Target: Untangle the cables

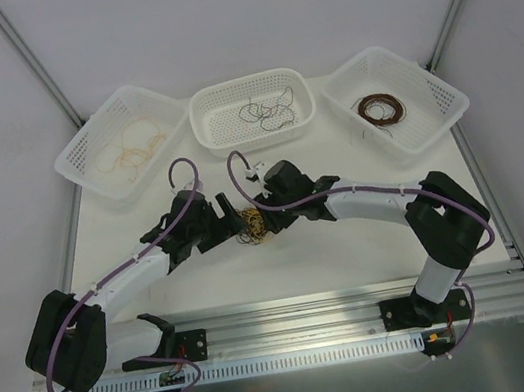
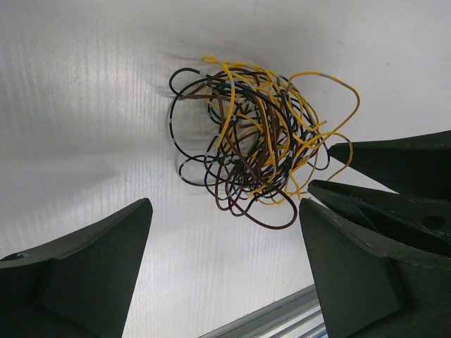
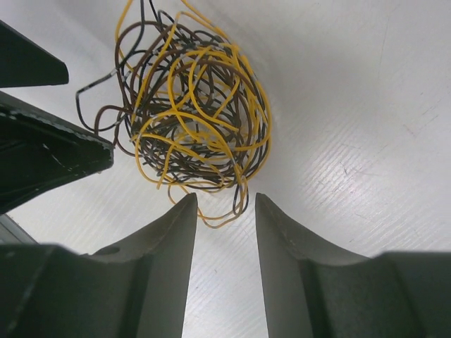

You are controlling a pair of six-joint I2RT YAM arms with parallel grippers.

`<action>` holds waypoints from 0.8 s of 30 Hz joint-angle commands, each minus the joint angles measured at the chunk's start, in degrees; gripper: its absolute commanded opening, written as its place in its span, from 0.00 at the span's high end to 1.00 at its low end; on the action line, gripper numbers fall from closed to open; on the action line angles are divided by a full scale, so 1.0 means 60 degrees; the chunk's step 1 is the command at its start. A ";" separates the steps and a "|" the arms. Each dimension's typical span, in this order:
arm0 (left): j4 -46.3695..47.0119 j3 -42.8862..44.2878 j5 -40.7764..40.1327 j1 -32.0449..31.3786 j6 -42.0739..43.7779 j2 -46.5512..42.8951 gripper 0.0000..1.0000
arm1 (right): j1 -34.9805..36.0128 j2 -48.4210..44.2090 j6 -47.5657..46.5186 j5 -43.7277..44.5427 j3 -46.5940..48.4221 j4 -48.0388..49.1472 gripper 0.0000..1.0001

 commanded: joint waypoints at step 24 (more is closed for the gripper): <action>0.0290 0.0496 0.0274 -0.0333 0.0185 0.0279 0.12 | 0.0049 -0.1622 -0.0086 -0.0200 0.0358 -0.0161 0.99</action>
